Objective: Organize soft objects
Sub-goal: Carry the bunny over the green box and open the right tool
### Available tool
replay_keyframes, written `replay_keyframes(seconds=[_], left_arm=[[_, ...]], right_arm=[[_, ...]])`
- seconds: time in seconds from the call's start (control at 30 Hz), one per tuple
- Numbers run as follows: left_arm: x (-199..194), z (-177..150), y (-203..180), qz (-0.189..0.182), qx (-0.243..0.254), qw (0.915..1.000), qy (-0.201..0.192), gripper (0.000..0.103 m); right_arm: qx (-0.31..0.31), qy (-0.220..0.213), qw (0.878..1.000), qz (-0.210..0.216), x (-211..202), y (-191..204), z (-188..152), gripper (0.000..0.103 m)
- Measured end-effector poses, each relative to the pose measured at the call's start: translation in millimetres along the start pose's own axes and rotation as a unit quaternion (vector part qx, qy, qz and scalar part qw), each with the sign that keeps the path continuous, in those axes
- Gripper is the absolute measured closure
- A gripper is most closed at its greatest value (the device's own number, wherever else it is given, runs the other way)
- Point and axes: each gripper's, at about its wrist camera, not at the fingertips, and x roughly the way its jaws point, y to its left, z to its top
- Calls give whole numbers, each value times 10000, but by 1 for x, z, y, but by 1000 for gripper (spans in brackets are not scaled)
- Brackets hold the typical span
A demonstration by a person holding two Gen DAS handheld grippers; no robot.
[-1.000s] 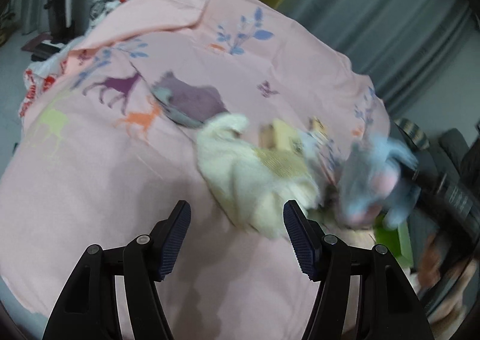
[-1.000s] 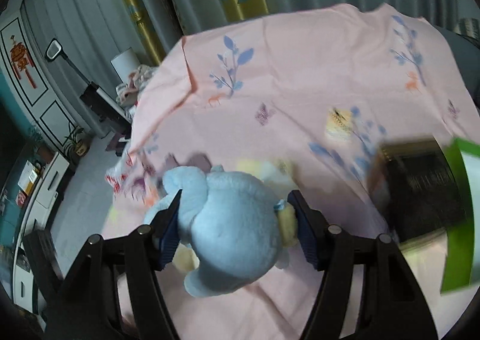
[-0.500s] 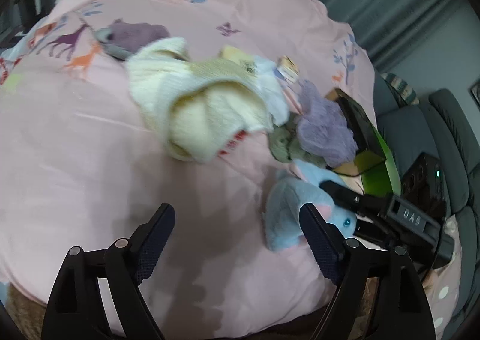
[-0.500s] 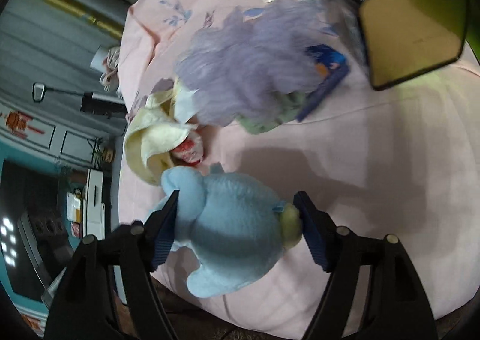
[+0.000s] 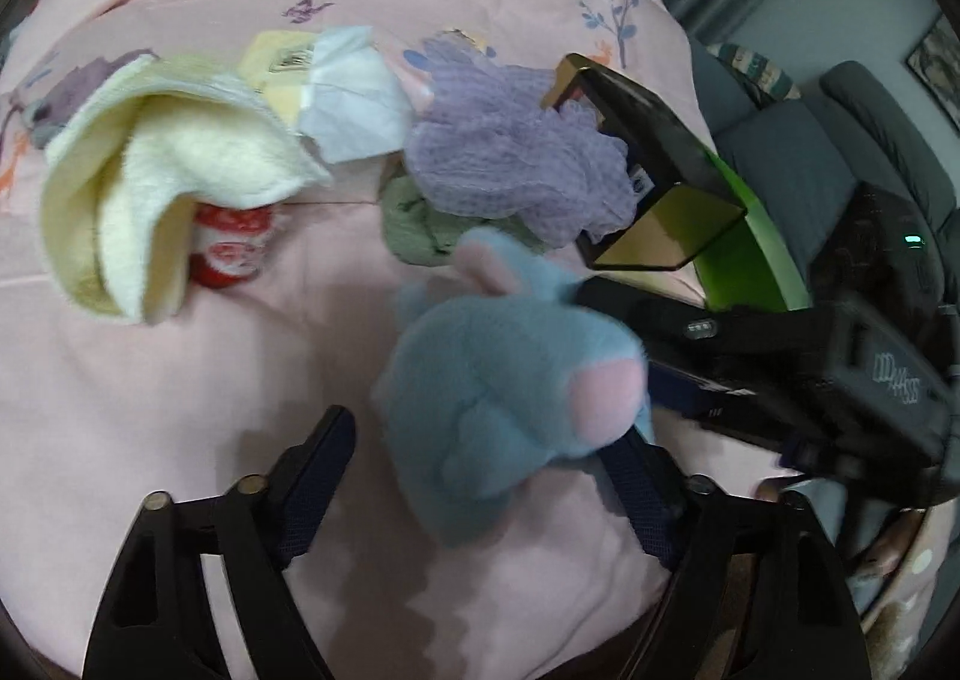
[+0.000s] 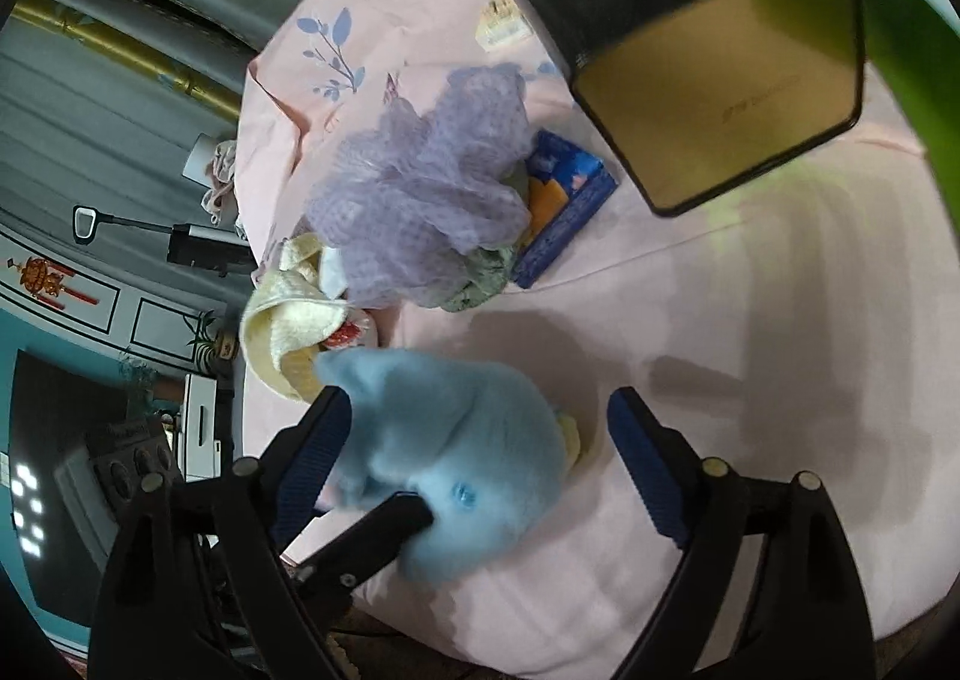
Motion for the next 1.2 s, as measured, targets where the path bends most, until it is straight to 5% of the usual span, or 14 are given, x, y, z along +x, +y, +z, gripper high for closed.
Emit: replay_keyframes(seconds=[0.23, 0.4, 0.8, 1.03, 1.2], left_arm=[[-7, 1, -9, 0, 215, 9997, -152, 36], [-26, 19, -36, -115, 592, 9967, -541, 36], [-20, 87, -152, -1239, 1494, 9746, -1116, 36], [32, 103, -216, -1699, 1927, 9632, -789, 36], [71, 99, -251, -1695, 2244, 9587, -421, 36]], right_arm=[[268, 34, 9976, 638, 7, -14, -4, 29], [61, -571, 9958, 720, -31, 1, 4, 30], [-130, -2198, 9749, 345, -160, -14, 58, 30], [315, -2907, 9562, -117, -208, -75, 72, 30], [975, -3118, 9449, -227, -217, -124, 68, 30]])
